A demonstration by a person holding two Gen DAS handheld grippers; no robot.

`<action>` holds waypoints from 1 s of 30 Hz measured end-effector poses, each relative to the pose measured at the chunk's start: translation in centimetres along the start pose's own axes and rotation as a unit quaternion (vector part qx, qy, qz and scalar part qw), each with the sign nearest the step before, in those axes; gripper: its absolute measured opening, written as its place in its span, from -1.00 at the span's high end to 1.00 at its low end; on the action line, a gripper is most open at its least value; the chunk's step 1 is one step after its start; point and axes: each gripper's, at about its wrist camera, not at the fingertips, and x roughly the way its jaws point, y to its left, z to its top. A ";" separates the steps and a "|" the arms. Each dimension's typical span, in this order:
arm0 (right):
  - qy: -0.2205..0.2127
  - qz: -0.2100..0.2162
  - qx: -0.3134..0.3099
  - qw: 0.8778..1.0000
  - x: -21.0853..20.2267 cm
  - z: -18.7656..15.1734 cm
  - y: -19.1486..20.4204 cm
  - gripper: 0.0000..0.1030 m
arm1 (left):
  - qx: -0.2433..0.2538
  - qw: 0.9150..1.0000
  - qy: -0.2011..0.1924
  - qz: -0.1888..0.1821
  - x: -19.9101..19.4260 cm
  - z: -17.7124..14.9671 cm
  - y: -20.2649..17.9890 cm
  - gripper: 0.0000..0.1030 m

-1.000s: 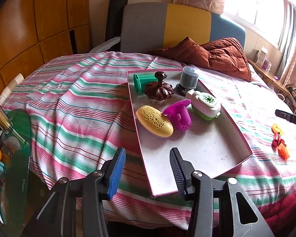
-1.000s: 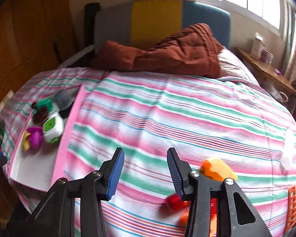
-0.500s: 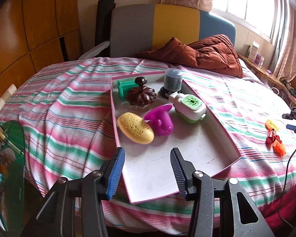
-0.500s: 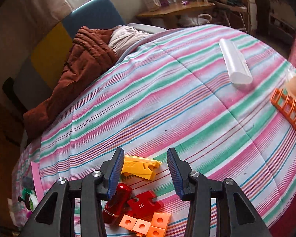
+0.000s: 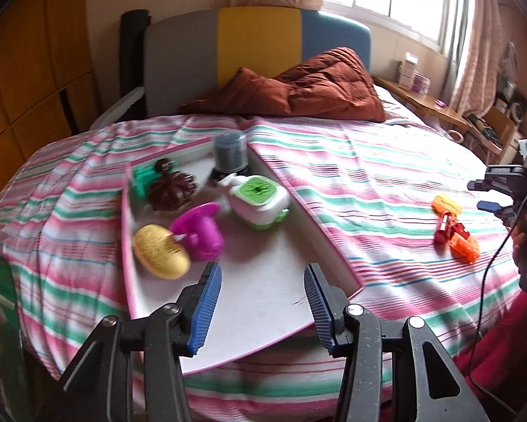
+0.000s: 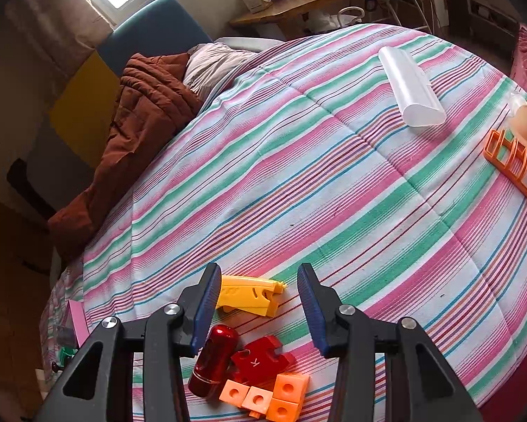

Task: Organize rigid objects
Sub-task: 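Grasp the red cylinder with the left tool and lift it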

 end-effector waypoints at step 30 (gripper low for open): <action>0.006 0.013 0.014 1.000 0.3 0.5 -0.3 0.12 | 0.210 0.941 0.114 -0.242 14.1 6.0 -22.2 0.23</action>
